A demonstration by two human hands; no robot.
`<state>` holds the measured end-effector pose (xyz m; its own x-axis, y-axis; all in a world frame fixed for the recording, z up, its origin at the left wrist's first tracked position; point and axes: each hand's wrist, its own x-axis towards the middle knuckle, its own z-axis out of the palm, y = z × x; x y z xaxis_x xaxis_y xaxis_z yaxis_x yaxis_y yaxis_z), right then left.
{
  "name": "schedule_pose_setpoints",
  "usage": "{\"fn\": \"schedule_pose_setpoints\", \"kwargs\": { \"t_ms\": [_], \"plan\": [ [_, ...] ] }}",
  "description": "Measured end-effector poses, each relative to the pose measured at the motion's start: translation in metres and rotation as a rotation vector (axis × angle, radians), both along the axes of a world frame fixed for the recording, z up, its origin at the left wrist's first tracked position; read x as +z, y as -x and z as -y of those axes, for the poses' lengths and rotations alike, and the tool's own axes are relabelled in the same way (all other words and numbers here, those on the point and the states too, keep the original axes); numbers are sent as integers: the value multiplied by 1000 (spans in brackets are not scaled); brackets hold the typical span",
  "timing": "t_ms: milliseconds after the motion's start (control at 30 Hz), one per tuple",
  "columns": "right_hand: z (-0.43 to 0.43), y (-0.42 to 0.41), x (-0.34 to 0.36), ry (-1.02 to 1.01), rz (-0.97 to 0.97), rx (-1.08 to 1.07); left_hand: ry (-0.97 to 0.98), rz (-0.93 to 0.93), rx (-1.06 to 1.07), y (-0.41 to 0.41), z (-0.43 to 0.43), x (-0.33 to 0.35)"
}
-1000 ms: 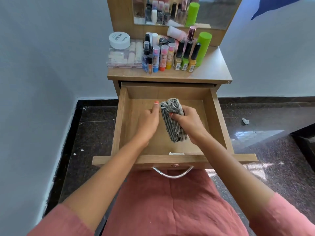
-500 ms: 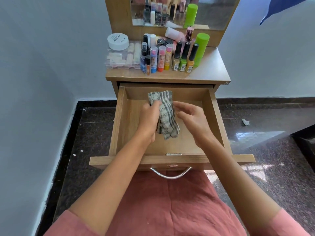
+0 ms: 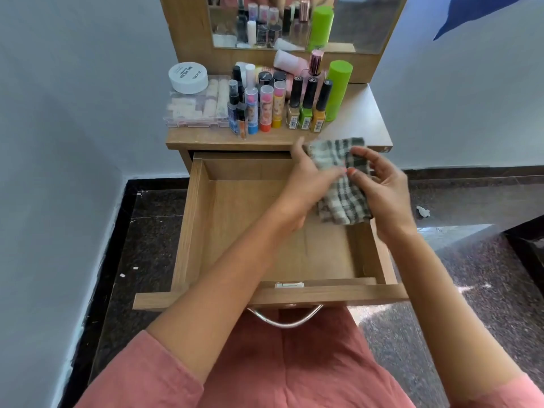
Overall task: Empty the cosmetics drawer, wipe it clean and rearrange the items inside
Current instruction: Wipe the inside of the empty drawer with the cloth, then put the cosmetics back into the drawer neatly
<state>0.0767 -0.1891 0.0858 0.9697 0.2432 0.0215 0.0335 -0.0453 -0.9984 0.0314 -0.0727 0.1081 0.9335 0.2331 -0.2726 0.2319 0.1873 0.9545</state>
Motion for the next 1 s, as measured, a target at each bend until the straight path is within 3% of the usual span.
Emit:
{"fn": "schedule_pose_setpoints", "kwargs": {
  "t_ms": [167,267,600,1000],
  "plan": [
    [18,-50,8,87,97,-215,-418,171,-188,-40,25,4],
    [19,-84,14,182,146,-254,-572,156,-125,-74,38,9],
    [0,-159,21,473,107,-27,-656,43,22,-158,47,8],
    [-6,-158,6,707,300,-127,-706,82,104,-147,49,-11]
  ]
}}
